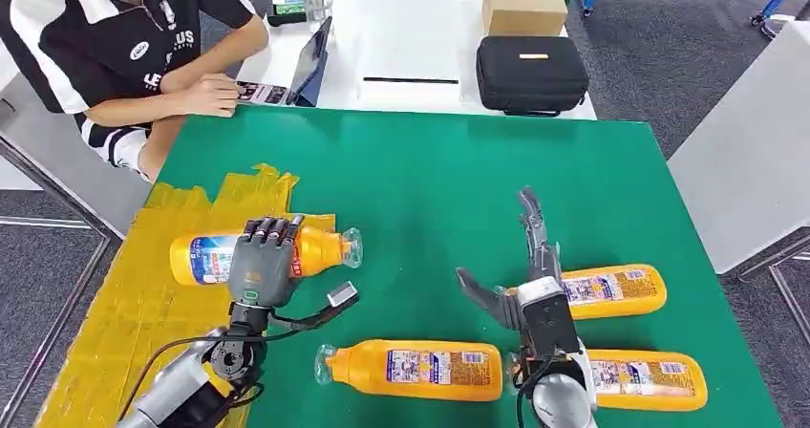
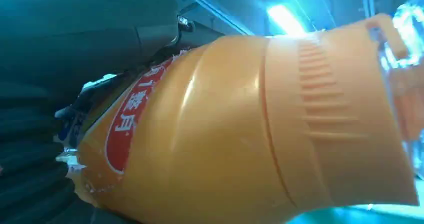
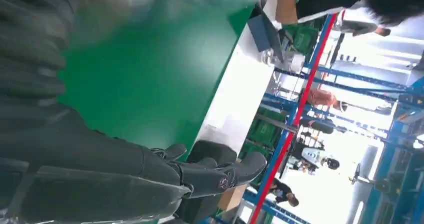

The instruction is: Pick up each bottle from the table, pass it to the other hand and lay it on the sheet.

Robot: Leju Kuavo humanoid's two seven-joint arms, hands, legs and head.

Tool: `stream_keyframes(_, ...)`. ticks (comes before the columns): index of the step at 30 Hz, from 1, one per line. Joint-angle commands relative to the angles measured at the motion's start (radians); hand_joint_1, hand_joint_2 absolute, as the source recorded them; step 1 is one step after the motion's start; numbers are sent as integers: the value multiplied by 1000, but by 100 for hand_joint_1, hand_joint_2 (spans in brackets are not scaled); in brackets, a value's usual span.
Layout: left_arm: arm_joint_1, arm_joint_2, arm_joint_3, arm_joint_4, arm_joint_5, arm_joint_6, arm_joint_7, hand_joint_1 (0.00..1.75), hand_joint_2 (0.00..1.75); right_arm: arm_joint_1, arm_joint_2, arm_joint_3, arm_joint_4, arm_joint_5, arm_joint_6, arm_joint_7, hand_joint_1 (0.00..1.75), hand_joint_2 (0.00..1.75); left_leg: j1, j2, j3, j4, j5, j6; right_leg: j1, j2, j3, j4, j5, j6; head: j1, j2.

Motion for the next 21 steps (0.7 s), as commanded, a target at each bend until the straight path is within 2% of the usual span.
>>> stream_keyframes(1, -70, 4, -136, 263, 0, 3, -67, 175, 175, -4, -3, -69, 4, 18, -30, 0, 0, 175, 1, 0, 7, -1, -3, -4, 1, -1, 7, -1, -2, -1, 0, 0)
stream_keyframes(3, -57, -12, -116, 289, 0, 3, -83, 173, 175, 9, 3, -84, -13, 31, -34, 5, 0, 175, 1, -1, 6, -1, -3, -3, 2, -2, 7, -1, -3, -1, 0, 0)
stream_keyframes(4, -46, -17, -85, 291, 0, 3, -106, 143, 175, 18, 6, -91, -24, 42, -34, 10, 0, 175, 1, -1, 4, -1, -2, -2, 1, -1, 4, -1, -2, -1, 0, 0)
stream_keyframes(5, -42, -14, -79, 285, 0, 3, -104, 0, 175, 23, 7, -93, -29, 44, -32, 11, 0, 175, 1, -1, 5, 0, -2, -3, 1, -2, 6, -1, -2, -1, 0, 0)
stream_keyframes(10, -37, -13, -77, 289, 0, 3, -79, 0, 175, 27, 10, -100, -34, 54, -28, 13, 0, 175, 1, -1, 5, 0, -3, -4, 1, -2, 6, -1, -3, -1, 0, 0)
stream_keyframes(15, -28, -34, -17, 319, 0, 3, -60, 0, 175, 24, 12, -109, -26, 79, -35, 13, 0, 175, 2, 0, 7, 0, -4, -5, 2, -2, 8, -1, -4, -2, 0, 0)
stream_keyframes(18, 10, -66, 99, 304, 0, 3, -139, 0, 175, 25, 9, -112, -17, 119, -56, 15, 0, 175, 2, 0, 7, 0, -4, -5, 3, -2, 8, -1, -4, -2, 0, 0)
stream_keyframes(19, 43, -86, 185, 265, 0, 3, -213, 0, 175, 27, 9, -114, -18, 147, -69, 17, 0, 175, 1, 0, 4, -1, -2, -3, 1, -1, 4, -1, -2, -1, 0, 0)
stream_keyframes(20, 66, -100, 244, 233, 0, 3, -267, 0, 175, 30, 9, -116, -20, 193, -85, 23, 0, 175, 2, 0, 6, -1, -4, -4, 2, -1, 7, -1, -3, -1, 0, 0)
stream_keyframes(21, 103, -135, 341, 185, 0, 3, -350, 0, 0, 34, 7, -122, -28, 278, -111, 40, 0, 175, 1, 1, 3, -1, -2, -2, 1, 0, 3, -1, -1, -1, 0, 0)
